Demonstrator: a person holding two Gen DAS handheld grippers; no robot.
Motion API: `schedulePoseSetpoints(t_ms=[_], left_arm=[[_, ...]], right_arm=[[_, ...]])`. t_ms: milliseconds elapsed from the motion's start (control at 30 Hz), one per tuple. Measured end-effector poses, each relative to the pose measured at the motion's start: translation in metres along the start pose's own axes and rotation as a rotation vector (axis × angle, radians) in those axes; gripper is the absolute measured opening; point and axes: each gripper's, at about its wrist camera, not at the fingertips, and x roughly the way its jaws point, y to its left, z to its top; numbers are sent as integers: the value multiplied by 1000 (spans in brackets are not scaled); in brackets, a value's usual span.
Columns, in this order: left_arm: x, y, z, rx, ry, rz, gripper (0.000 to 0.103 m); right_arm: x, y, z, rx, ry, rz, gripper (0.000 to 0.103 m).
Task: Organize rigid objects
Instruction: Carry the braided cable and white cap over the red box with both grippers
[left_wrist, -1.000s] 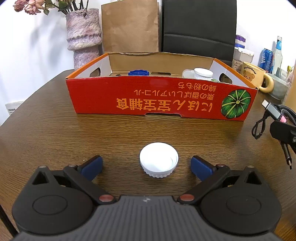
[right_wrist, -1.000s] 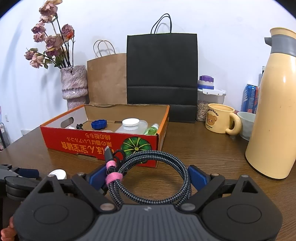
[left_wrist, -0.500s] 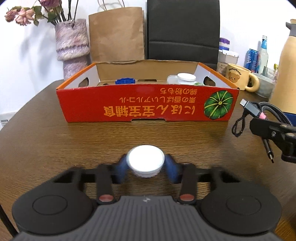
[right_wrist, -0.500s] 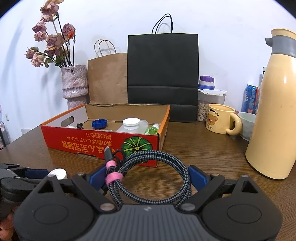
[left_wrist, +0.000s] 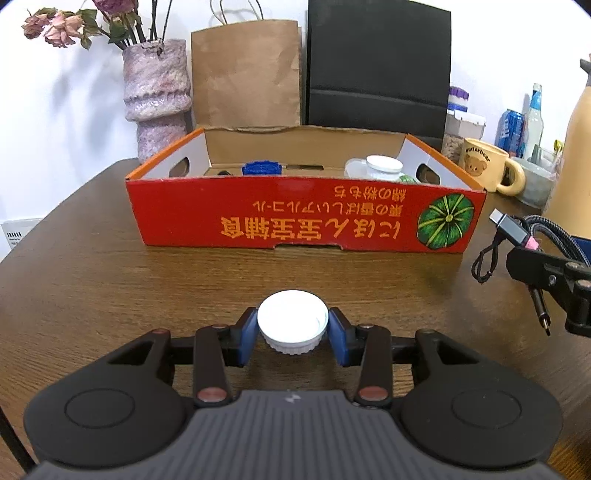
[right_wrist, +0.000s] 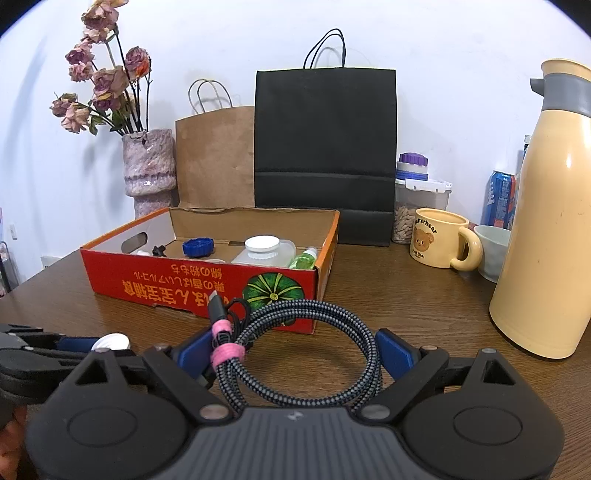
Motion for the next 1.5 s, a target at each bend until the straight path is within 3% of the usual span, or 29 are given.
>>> schedulePoseSetpoints(t_ms=[400,800,1133,1500], left_arm=[[-30,7,19,-41,-117,-22,41],[-39,26,48,-109,-178,-45,41],[-25,38,79,-143,-216,-34,41],[13,55,111,-166,-236,-6,41]], right_arm=[[-10,7,8,8,-58,-10,92],[-6,20,27,43,-98,-20,92],[15,34,50,40,-119,-23,92],[66,46,79,52,-126,-12,92]])
